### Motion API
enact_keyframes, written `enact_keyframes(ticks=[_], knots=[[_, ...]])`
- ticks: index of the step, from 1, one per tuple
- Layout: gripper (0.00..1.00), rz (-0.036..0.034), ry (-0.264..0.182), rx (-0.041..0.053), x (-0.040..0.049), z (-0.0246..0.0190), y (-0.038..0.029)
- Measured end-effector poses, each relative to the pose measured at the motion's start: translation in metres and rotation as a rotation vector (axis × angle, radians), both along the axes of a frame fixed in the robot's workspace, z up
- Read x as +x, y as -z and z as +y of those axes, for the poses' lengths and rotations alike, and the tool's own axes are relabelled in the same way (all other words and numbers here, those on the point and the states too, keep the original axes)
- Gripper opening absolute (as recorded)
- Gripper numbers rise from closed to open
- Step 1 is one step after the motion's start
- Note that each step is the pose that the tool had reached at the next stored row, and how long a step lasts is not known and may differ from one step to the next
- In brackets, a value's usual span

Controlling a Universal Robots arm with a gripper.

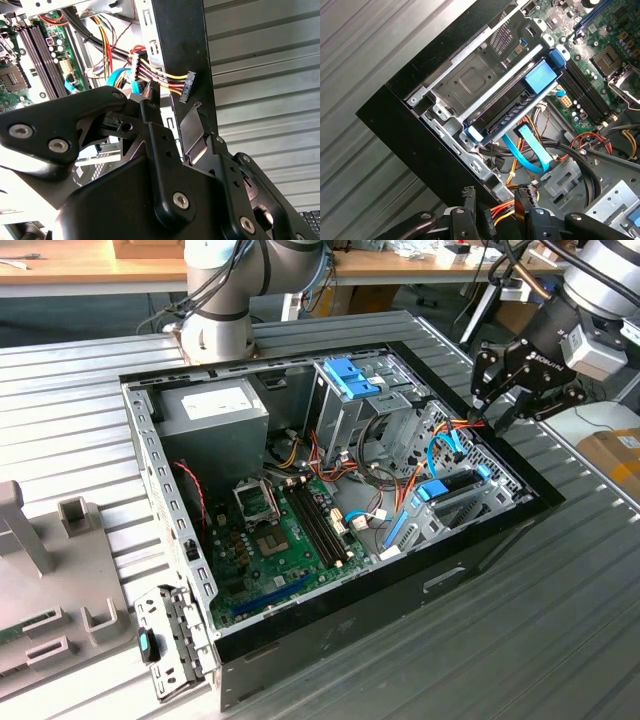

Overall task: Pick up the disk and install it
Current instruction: 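Insert the first disk wire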

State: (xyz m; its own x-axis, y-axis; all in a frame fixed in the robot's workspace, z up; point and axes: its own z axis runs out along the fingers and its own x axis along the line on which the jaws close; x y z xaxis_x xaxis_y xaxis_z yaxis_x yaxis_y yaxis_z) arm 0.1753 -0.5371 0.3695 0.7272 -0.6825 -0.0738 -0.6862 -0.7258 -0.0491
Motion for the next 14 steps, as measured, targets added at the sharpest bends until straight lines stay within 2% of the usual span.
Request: enact_keyframes(ticks=[14], knots=[[0.44,0.0,0.0,0.0,0.002,0.0011,0.0]])
